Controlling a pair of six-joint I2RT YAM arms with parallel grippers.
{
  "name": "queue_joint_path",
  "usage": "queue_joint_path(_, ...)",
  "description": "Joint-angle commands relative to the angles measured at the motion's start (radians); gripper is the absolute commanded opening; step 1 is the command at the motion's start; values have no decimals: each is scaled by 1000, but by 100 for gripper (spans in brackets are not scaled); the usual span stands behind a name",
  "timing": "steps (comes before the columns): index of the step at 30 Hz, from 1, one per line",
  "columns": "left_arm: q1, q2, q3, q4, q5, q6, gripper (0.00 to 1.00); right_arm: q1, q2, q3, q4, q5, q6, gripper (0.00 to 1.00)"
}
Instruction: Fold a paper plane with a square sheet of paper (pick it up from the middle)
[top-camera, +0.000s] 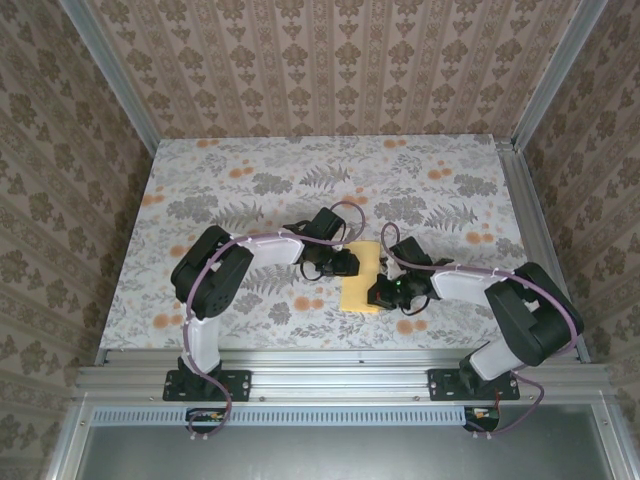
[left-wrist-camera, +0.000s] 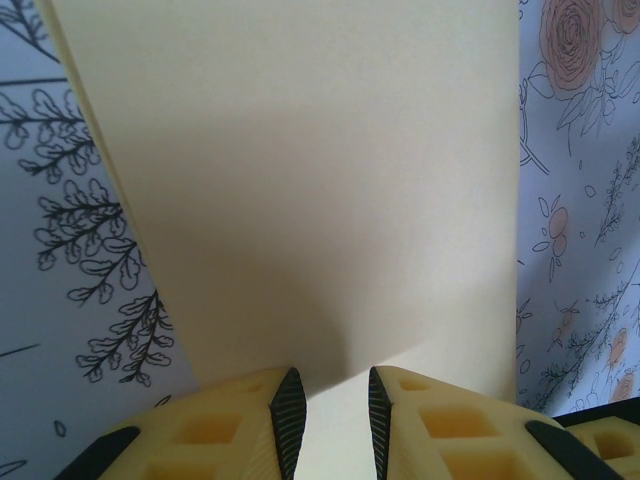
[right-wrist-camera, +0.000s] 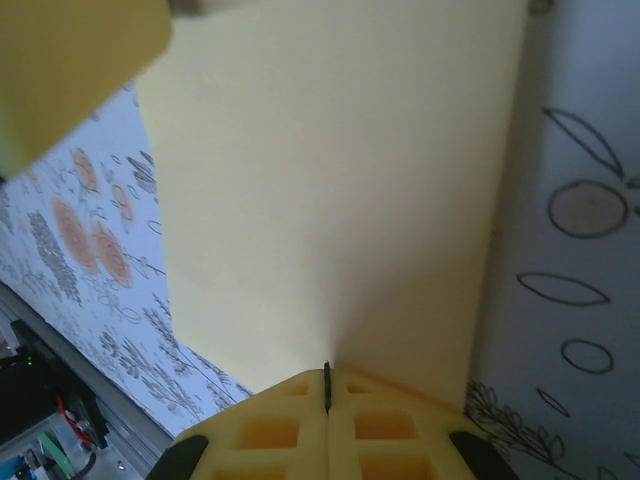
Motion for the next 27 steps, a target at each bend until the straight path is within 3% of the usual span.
queue_joint_path(1,18,62,-62,-182,-103,35,29,5,-4,-39,-59,14,-33,3)
queue_joint_path(17,29,53,-74,-185,-105,47,29,-4,-115,-191,-149,71,-37,2)
queue_joint_path(24,26,51,-46,-206,-97,56,29,-9,-239,-52,-87,-12,32,2)
queue_joint_path(27,26,38,-44,-210,-99,57,30,-57,-247,-16,-25,-5,70,1)
